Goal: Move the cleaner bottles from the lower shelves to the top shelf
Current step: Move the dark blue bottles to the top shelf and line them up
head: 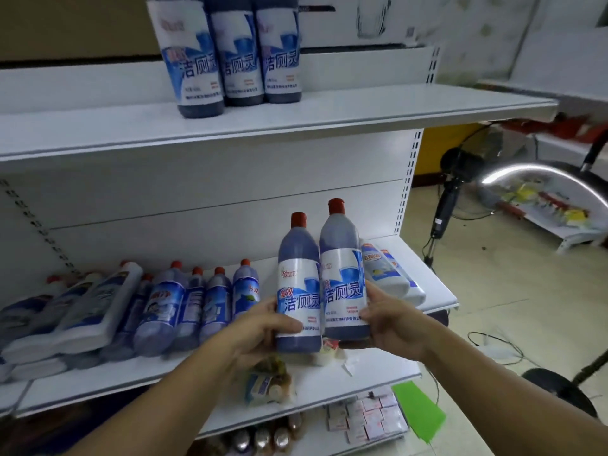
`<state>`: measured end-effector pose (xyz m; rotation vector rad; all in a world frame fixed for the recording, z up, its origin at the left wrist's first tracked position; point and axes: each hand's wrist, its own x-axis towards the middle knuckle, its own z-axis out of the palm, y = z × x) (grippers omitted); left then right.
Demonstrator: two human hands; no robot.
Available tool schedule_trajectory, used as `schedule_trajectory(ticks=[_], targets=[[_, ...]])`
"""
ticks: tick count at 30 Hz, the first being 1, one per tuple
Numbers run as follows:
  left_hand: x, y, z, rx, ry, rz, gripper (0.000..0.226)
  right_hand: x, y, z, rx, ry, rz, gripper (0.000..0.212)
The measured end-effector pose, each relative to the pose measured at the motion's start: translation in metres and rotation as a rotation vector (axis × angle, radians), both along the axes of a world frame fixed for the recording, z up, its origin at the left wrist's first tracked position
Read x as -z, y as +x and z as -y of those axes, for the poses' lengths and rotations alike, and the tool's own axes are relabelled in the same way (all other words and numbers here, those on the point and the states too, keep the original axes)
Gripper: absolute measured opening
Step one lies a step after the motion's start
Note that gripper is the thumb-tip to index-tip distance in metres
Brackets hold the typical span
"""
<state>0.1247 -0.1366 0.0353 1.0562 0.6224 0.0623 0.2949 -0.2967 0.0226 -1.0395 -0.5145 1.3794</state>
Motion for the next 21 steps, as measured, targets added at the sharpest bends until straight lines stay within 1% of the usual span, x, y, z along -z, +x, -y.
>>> schedule_trajectory(ticks=[3, 6, 8, 9, 10, 11, 12, 13, 15, 19, 21], targets=[[-0.022, -0.013, 0.015, 0.009, 0.043, 0.051, 0.058, -0.019, -0.012, 0.013, 0.020, 0.063, -0.045, 0.113], [-0.045, -0.025, 0.030, -0.002, 0.119, 0.094, 0.053, -0.041, -0.029, 0.023, 0.097, 0.076, -0.092, 0.104], [-0.058, -0.033, 0.038, -0.013, 0.131, 0.129, 0.054, -0.060, -0.041, 0.029, 0.151, 0.070, -0.072, 0.087], [-0.064, -0.037, 0.041, -0.012, 0.142, 0.149, 0.058, -0.068, -0.045, 0.032, 0.177, 0.074, -0.053, 0.075], [-0.071, -0.041, 0.043, -0.011, 0.158, 0.165, 0.067, -0.076, -0.047, 0.034, 0.198, 0.075, -0.025, 0.066], [-0.077, -0.045, 0.044, -0.007, 0.177, 0.185, 0.081, -0.084, -0.047, 0.036, 0.211, 0.084, -0.005, 0.067], [-0.083, -0.048, 0.043, -0.002, 0.204, 0.208, 0.092, -0.092, -0.046, 0.037, 0.217, 0.100, 0.019, 0.076], [-0.090, -0.051, 0.043, 0.010, 0.235, 0.238, 0.098, -0.101, -0.045, 0.037, 0.213, 0.118, 0.043, 0.087], [-0.105, -0.057, 0.041, 0.036, 0.279, 0.288, 0.100, -0.119, -0.043, 0.038, 0.168, 0.165, 0.106, 0.101], [-0.144, -0.070, 0.031, 0.046, 0.430, 0.325, 0.113, -0.160, -0.036, 0.036, 0.119, 0.272, 0.260, 0.101], [-0.173, -0.074, 0.021, 0.004, 0.513, 0.360, 0.110, -0.185, -0.032, 0.029, 0.110, 0.304, 0.364, 0.106]])
